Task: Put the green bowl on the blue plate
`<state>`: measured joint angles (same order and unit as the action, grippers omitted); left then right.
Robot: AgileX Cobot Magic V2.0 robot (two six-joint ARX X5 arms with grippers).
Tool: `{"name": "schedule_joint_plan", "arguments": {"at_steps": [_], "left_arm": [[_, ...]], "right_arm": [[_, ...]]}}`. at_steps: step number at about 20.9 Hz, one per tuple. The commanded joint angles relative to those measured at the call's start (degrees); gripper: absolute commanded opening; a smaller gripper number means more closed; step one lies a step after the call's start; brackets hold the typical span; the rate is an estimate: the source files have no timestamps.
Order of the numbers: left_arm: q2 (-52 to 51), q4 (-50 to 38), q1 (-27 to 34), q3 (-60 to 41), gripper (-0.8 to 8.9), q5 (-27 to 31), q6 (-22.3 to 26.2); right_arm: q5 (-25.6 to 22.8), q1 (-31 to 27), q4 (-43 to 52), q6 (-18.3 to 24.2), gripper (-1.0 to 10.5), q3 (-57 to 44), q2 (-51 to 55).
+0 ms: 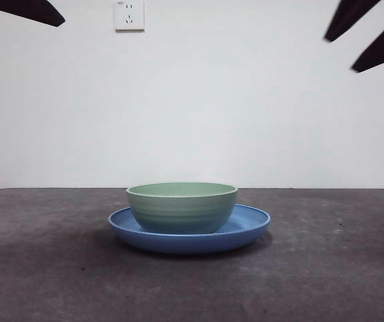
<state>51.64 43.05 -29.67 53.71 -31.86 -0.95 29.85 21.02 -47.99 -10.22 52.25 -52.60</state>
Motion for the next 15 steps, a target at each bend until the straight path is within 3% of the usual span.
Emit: {"name": "schedule_joint_plan", "arguments": {"at_steps": [1, 15], "left_arm": [[0.37, -0.63, -0.35, 0.5, 2.25, -0.31, 0.5], [0.37, -0.61, -0.35, 0.5, 2.15, -0.31, 0.5]], "right_arm": [[0.46, 0.63, -2.91, 2.99, 2.3, 0.96, 1.16], [0.33, 0.66, -2.89, 3.65, 2.3, 0.96, 2.91]]}}
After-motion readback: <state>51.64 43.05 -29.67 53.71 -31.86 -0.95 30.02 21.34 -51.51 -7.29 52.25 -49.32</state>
